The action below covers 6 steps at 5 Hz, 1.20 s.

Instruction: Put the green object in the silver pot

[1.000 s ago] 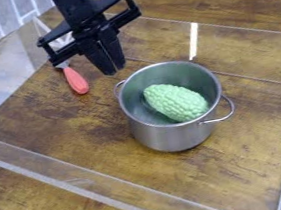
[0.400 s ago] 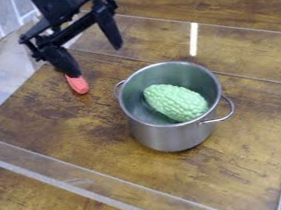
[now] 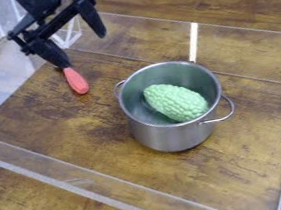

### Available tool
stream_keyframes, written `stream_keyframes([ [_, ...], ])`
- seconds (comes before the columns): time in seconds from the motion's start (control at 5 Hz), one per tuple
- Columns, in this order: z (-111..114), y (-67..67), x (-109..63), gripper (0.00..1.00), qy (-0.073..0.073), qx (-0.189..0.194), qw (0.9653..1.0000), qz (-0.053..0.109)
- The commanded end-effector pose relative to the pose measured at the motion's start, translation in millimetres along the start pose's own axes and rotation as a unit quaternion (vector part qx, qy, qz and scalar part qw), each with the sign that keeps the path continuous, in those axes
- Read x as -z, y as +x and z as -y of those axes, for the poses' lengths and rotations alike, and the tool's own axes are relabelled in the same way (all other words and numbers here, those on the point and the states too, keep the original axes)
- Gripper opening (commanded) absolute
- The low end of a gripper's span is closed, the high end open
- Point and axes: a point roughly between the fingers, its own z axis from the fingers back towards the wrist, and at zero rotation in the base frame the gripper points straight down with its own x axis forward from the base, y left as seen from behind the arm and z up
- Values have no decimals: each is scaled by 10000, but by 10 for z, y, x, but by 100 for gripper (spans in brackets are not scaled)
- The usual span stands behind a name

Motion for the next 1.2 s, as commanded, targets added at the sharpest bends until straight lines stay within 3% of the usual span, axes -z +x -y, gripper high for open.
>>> stream_keyframes([
  [0.0, 85, 207, -118, 100, -212, -68, 9992, 326],
  [1.0, 188, 528, 187, 100, -395, -356, 9982, 272],
])
